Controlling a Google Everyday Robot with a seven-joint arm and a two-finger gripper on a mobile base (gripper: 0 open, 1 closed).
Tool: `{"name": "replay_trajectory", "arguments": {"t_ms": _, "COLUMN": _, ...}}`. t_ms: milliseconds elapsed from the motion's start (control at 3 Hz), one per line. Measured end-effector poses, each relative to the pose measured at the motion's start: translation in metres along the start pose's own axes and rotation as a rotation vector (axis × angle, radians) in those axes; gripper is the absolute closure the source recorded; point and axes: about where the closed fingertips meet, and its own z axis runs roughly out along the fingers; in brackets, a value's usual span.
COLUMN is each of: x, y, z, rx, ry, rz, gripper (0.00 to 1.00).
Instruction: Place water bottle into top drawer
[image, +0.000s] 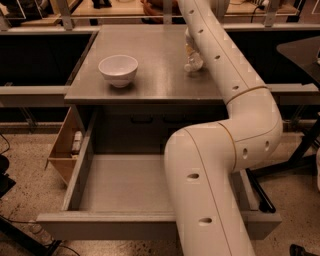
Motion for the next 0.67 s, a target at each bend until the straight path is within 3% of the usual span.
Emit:
{"name": "replay_trajectory", "arguments": {"t_ms": 333, "x": 0.000, "y": 0.000, "z": 0.000, "rx": 0.000, "ry": 0.000, "rz": 0.000, "gripper": 1.00}}
{"name": "replay_trajectory", "arguments": {"t_ms": 667, "x": 0.009, "y": 0.024, "z": -0.027, "rx": 0.000, "ry": -0.026, "rz": -0.022, "gripper": 1.00}}
